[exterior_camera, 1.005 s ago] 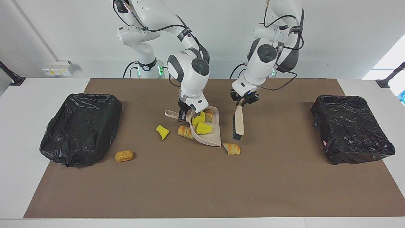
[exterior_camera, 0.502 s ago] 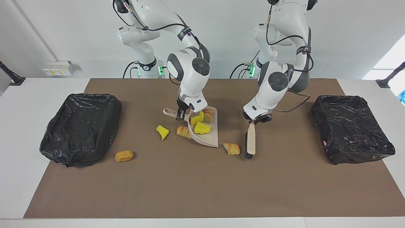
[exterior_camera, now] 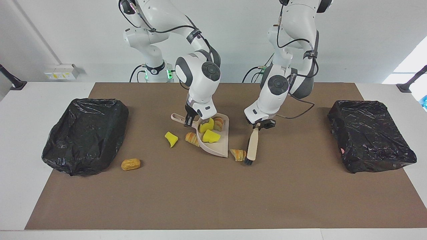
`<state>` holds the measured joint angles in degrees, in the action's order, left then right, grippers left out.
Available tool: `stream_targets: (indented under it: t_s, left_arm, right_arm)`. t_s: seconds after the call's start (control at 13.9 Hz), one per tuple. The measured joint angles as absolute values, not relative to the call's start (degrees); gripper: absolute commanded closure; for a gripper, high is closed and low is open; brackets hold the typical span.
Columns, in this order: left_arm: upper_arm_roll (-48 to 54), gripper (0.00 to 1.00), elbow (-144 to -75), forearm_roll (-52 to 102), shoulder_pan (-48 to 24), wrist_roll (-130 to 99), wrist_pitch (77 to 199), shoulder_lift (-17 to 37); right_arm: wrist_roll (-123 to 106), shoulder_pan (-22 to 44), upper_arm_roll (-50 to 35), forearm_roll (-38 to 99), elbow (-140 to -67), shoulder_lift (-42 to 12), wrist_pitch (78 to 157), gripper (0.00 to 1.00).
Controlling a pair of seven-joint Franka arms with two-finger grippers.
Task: Sweep and dump trash in bin
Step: 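Sweep the scraps into the dustpan with the left gripper, then carry the loaded dustpan to the nearer trash bag with the right gripper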
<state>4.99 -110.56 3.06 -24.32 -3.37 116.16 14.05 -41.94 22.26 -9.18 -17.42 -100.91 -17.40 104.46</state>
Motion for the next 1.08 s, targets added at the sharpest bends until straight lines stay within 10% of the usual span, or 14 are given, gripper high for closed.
stream_targets:
  t_s: [1.08]
  left_arm:
    - [4.07, 1.0, -112.39, 6.23, -24.42, -5.85, 100.13, 2.01]
  right_arm:
    - [-47.95, 19.43, -9.14, -10.07, -100.16, -18.41, 111.01, 1.0]
